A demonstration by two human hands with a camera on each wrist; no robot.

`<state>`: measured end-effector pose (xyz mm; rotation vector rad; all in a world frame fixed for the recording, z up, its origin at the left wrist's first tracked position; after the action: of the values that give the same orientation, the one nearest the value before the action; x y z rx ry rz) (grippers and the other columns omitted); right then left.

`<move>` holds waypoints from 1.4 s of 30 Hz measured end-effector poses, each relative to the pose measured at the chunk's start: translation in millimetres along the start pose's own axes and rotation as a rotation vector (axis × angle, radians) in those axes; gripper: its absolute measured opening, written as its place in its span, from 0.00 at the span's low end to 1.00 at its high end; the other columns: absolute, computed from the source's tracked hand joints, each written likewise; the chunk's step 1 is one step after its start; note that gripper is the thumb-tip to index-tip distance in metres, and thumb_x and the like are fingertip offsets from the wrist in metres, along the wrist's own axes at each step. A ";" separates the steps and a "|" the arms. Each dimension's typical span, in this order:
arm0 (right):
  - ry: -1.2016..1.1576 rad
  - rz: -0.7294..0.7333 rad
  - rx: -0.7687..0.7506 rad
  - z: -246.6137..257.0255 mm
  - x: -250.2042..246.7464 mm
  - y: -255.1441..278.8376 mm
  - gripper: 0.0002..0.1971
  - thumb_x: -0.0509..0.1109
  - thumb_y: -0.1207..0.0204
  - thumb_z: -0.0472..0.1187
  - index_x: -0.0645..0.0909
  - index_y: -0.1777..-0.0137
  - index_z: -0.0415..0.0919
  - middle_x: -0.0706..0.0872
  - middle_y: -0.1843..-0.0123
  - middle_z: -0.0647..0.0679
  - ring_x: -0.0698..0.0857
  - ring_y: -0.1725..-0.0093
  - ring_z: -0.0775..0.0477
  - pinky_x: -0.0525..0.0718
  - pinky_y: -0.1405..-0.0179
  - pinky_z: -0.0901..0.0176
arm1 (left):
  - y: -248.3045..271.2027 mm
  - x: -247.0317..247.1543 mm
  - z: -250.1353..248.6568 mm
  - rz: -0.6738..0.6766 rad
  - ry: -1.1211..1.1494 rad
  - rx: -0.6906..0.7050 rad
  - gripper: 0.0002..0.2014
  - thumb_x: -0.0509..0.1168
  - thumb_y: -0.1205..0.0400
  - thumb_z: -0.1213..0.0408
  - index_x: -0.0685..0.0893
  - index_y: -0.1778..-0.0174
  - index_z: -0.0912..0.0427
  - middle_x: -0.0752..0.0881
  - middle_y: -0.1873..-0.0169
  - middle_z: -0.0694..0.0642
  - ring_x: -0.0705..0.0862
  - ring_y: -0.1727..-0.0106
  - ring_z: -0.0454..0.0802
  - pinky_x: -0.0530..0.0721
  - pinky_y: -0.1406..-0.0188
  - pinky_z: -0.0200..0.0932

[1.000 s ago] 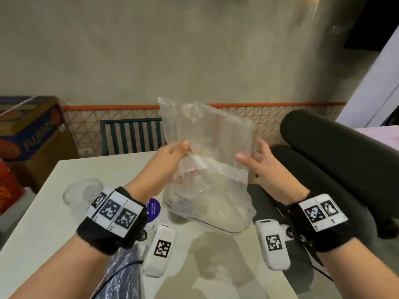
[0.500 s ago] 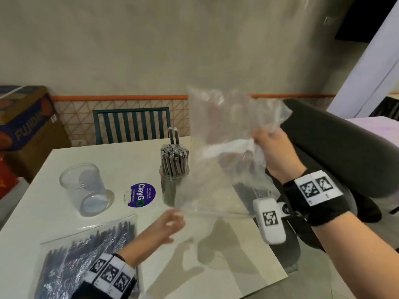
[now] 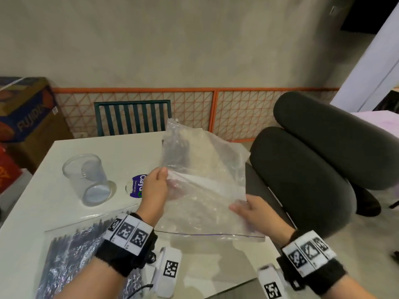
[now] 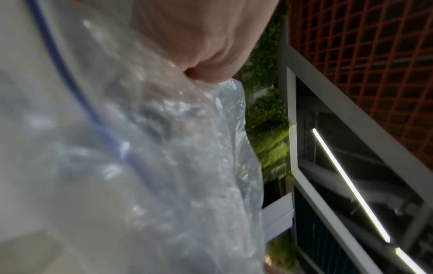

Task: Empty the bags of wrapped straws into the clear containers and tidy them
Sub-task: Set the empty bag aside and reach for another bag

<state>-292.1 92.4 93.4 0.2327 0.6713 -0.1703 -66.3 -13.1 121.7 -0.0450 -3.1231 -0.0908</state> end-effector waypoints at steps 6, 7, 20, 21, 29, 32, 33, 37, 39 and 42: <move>-0.090 -0.278 0.129 -17.3 -14.3 9.3 0.27 0.64 0.29 0.65 0.68 0.68 0.39 0.72 0.70 0.42 0.71 0.70 0.45 0.70 0.66 0.54 | 14.2 6.8 42.8 0.076 -0.254 -0.159 0.19 0.46 0.14 0.48 0.69 0.38 0.58 0.79 0.60 0.59 0.79 0.60 0.56 0.76 0.68 0.43; -0.067 -0.291 0.147 -17.5 -11.1 9.1 0.26 0.62 0.26 0.64 0.65 0.68 0.40 0.69 0.70 0.43 0.69 0.69 0.47 0.66 0.68 0.54 | 18.1 11.2 55.0 0.124 -0.279 -0.243 0.22 0.47 0.15 0.48 0.66 0.32 0.59 0.79 0.56 0.60 0.80 0.59 0.56 0.77 0.66 0.44; 0.667 0.096 0.183 -68.3 58.3 -4.9 0.41 0.63 0.25 0.63 0.46 0.18 0.56 0.51 0.17 0.44 0.52 0.18 0.34 0.65 0.27 0.27 | 15.7 3.6 120.4 0.225 -1.118 0.108 0.40 0.60 0.19 0.51 0.43 0.18 0.58 0.53 0.20 0.65 0.56 0.22 0.66 0.63 0.25 0.59; 0.698 0.108 0.089 -61.0 64.6 -11.0 0.44 0.67 0.27 0.62 0.44 0.18 0.59 0.46 0.15 0.45 0.46 0.17 0.34 0.60 0.26 0.23 | 17.5 12.7 120.4 0.294 -1.221 0.220 0.39 0.59 0.19 0.50 0.45 0.18 0.58 0.52 0.19 0.63 0.53 0.20 0.64 0.61 0.23 0.60; 0.852 0.595 0.092 -99.6 138.0 -37.7 0.63 0.80 0.44 0.63 0.32 0.23 0.72 0.20 0.20 0.53 0.23 0.22 0.30 0.39 0.31 0.12 | 22.5 6.4 205.3 0.918 -1.611 -0.050 0.65 0.73 0.42 0.33 0.33 0.21 0.39 0.29 0.19 0.53 0.30 0.19 0.61 0.30 0.38 0.85; 0.896 0.648 0.081 -101.2 133.8 -49.2 0.63 0.79 0.45 0.64 0.32 0.24 0.73 0.21 0.19 0.54 0.24 0.21 0.31 0.36 0.31 0.14 | 22.3 3.6 200.8 0.917 -1.509 -0.090 0.62 0.71 0.41 0.31 0.35 0.21 0.39 0.31 0.19 0.49 0.31 0.19 0.59 0.31 0.35 0.83; 0.916 0.663 0.083 -94.3 129.8 -52.1 0.62 0.79 0.44 0.64 0.33 0.23 0.73 0.23 0.18 0.54 0.25 0.21 0.31 0.36 0.31 0.14 | 22.2 2.3 194.8 0.891 -1.446 -0.080 0.59 0.68 0.38 0.30 0.38 0.20 0.39 0.34 0.18 0.48 0.34 0.18 0.57 0.34 0.31 0.80; 0.939 0.561 0.068 -34.7 109.9 -65.2 0.44 0.74 0.32 0.59 0.53 0.19 0.64 0.46 0.14 0.48 0.40 0.17 0.31 0.45 0.26 0.20 | 16.5 -34.2 135.5 0.541 -1.020 0.176 0.44 0.48 0.31 0.24 0.59 0.21 0.43 0.64 0.21 0.49 0.57 0.20 0.49 0.60 0.22 0.62; 0.817 0.448 -0.093 12.5 114.1 -68.7 0.33 0.69 0.25 0.55 0.64 0.22 0.54 0.64 0.20 0.43 0.63 0.21 0.36 0.62 0.24 0.37 | 11.6 -82.4 114.3 0.266 -0.922 0.256 0.41 0.46 0.28 0.28 0.68 0.24 0.49 0.72 0.26 0.51 0.65 0.25 0.50 0.64 0.23 0.55; 0.452 0.571 -0.213 69.3 160.0 -67.8 0.28 0.69 0.23 0.51 0.69 0.25 0.47 0.78 0.28 0.41 0.79 0.34 0.43 0.72 0.37 0.59 | 1.5 -169.8 124.3 -0.102 -0.925 0.065 0.31 0.53 0.20 0.41 0.70 0.26 0.57 0.71 0.27 0.60 0.63 0.24 0.59 0.62 0.25 0.57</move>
<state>-143.3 -4.2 34.1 0.2512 1.0351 0.5139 101.5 -9.1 -5.2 0.1064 -4.0493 0.0520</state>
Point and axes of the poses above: each hand's wrist, its own y-axis away from the middle knuckle, its own x-axis out of the palm, z = x × y, the point moved 5 cm from there along -y, towards the middle knuckle
